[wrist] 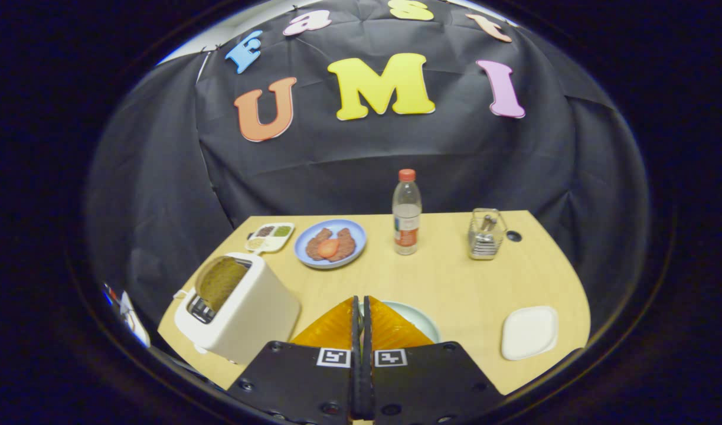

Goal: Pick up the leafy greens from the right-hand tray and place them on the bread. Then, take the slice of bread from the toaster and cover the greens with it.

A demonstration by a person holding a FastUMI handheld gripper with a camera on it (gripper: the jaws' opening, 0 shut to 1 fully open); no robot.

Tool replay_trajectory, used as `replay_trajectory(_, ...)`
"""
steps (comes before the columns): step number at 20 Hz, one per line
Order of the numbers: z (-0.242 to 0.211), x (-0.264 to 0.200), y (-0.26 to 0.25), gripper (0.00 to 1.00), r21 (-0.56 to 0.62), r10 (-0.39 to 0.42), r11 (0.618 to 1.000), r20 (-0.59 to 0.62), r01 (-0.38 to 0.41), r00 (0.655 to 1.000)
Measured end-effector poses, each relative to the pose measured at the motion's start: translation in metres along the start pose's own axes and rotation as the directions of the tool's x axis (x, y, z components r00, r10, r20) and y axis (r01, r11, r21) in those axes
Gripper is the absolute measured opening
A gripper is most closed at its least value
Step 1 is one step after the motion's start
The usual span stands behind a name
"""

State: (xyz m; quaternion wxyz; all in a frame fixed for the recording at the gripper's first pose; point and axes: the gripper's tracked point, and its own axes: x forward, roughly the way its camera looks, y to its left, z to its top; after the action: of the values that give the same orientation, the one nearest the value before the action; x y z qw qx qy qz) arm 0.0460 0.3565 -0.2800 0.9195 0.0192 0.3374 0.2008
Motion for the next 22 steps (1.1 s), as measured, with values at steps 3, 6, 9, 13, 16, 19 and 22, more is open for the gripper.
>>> replay_trajectory(3, -0.014, 0.020, 0.027, 0.00, 0.111, 0.055, 0.992, -0.037, -0.051, 0.998)
replay_trajectory(6, -0.028, 0.041, 0.016, 0.00, 0.177, 0.032, 0.984, -0.061, -0.021, 0.998)
replay_trajectory(9, -0.036, 0.050, -0.017, 0.00, 0.154, -0.030, 0.987, -0.066, 0.039, 0.997)
replay_trajectory(13, -0.049, 0.055, -0.055, 0.01, 0.139, -0.090, 0.985, -0.086, 0.102, 0.992)
replay_trajectory(16, -0.056, 0.056, -0.078, 0.04, 0.109, -0.130, 0.984, -0.108, 0.142, 0.986)
replay_trajectory(19, -0.054, 0.053, -0.092, 0.26, 0.075, -0.152, 0.984, -0.101, 0.160, 0.983)
replay_trajectory(22, -0.038, 0.040, -0.102, 0.44, 0.023, -0.181, 0.983, -0.052, 0.182, 0.982)
